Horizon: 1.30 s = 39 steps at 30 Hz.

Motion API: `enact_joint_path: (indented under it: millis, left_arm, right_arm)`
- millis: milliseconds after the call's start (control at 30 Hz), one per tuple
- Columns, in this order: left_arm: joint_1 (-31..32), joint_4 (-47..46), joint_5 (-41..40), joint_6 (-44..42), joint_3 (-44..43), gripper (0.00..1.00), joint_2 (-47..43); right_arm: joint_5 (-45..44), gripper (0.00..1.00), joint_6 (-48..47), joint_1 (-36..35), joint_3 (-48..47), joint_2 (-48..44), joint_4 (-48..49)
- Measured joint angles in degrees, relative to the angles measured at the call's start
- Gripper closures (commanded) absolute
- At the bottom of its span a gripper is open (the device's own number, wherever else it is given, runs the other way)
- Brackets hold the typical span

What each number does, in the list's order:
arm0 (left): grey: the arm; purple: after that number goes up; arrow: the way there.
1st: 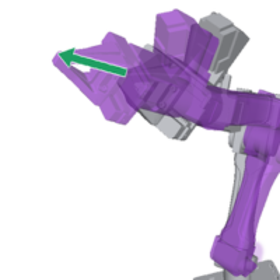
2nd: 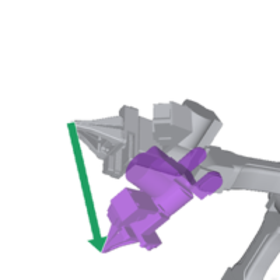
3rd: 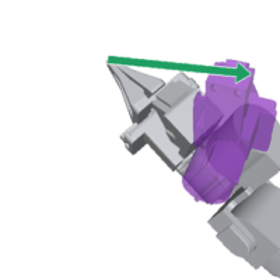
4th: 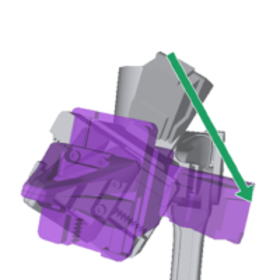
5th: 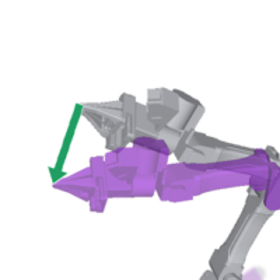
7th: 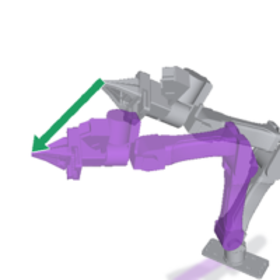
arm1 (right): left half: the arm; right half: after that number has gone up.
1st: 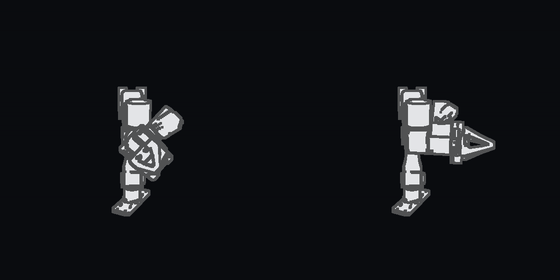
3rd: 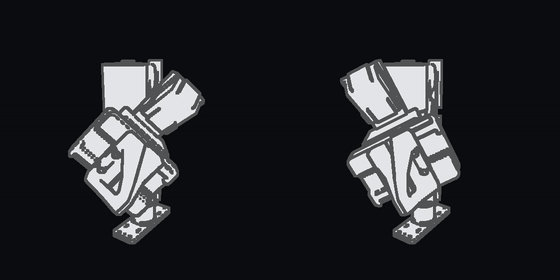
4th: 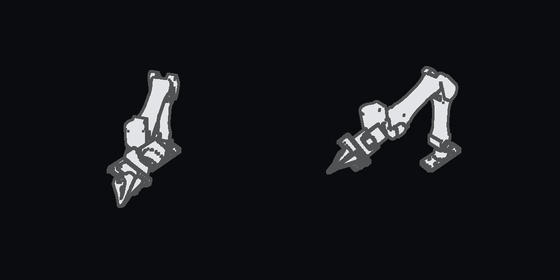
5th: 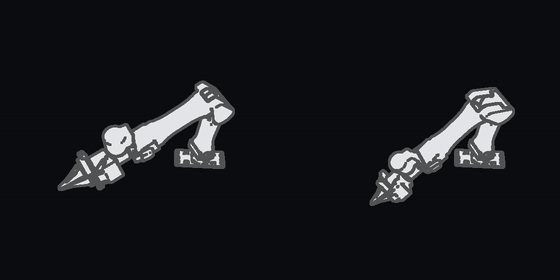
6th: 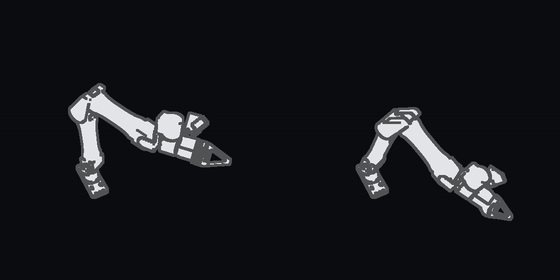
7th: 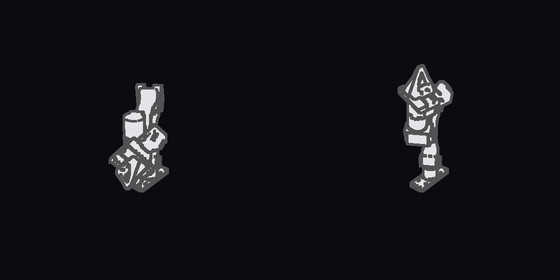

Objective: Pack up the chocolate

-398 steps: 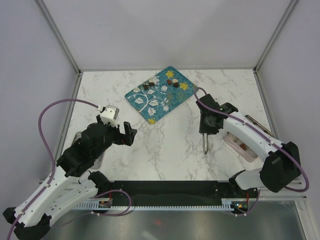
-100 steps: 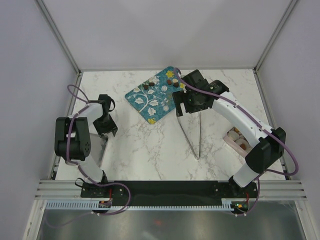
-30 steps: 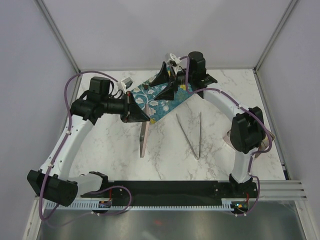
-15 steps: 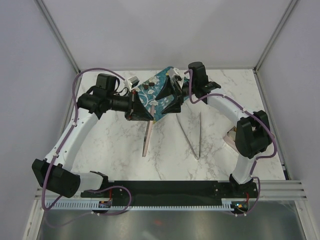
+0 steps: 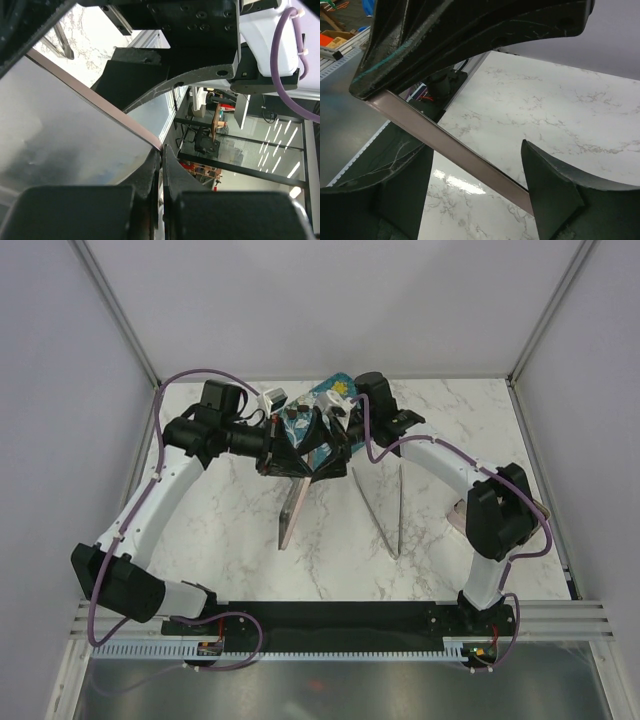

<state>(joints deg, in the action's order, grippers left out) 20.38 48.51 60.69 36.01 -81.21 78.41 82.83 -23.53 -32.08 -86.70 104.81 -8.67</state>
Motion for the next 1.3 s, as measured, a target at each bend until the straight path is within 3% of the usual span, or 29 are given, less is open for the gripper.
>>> enact_joint_path:
  millis: [33, 67, 133, 167, 467, 600, 700, 767, 1000, 1133, 1300]
  left_arm:
    - [-0.02, 0.13, -0.02, -0.07, -0.28, 0.98, 0.33]
    - [-0.02, 0.33, -0.07, -0.13, -0.57, 0.98, 0.70]
    - [-0.22, 0.31, -0.39, -0.48, -1.03, 0.98, 1.29]
    - [-0.61, 0.24, -0.83, -0.59, -1.46, 0.98, 1.66]
    - [-3.89, 1.18, -7.56, -2.89, -6.80, 0.98, 6.86]
    - [-4.20, 2.40, -13.86, -3.93, -9.01, 0.95, 10.49]
    - [-4.57, 2.14, -18.75, -3.89, -11.08, 0.79, 13.35]
    - [-5.05, 1.40, -21.99, -3.13, -12.72, 0.65, 15.87]
    - [-9.07, -3.34, -27.89, -0.35, -23.39, 0.47, 22.53]
    - [-13.16, -4.00, -29.66, 1.84, -28.39, 0.41, 22.69]
    - [-19.37, -6.05, -32.22, 2.62, -31.78, 0.36, 22.69]
  right_arm:
    - [0.04, 0.34, -0.13, -0.07, 0.00, 0.00, 0.07]
    - [0.24, 0.50, -0.22, -0.09, 0.11, 0.00, 0.15]
    - [1.81, 0.60, -0.33, 0.04, 0.76, 0.00, 0.28]
    - [2.73, 0.72, -0.37, 0.04, 1.38, 0.02, 0.44]
    - [5.55, 0.99, 2.82, 0.63, 2.89, 2.23, 0.48]
    - [3.13, 1.00, 7.13, 0.63, 2.21, 5.33, 1.25]
    - [0.15, 1.00, 15.04, 0.59, 1.64, 7.17, 4.85]
    - [-2.62, 1.00, 27.74, 0.35, 0.31, 9.31, 14.32]
    - [-9.53, 1.00, 82.27, 2.84, -4.22, 22.56, 62.82]
    - [-14.27, 1.00, 96.54, 5.73, -4.24, 24.26, 72.67]
    - [-21.88, 1.00, 104.78, 8.74, -3.21, 22.64, 77.31]
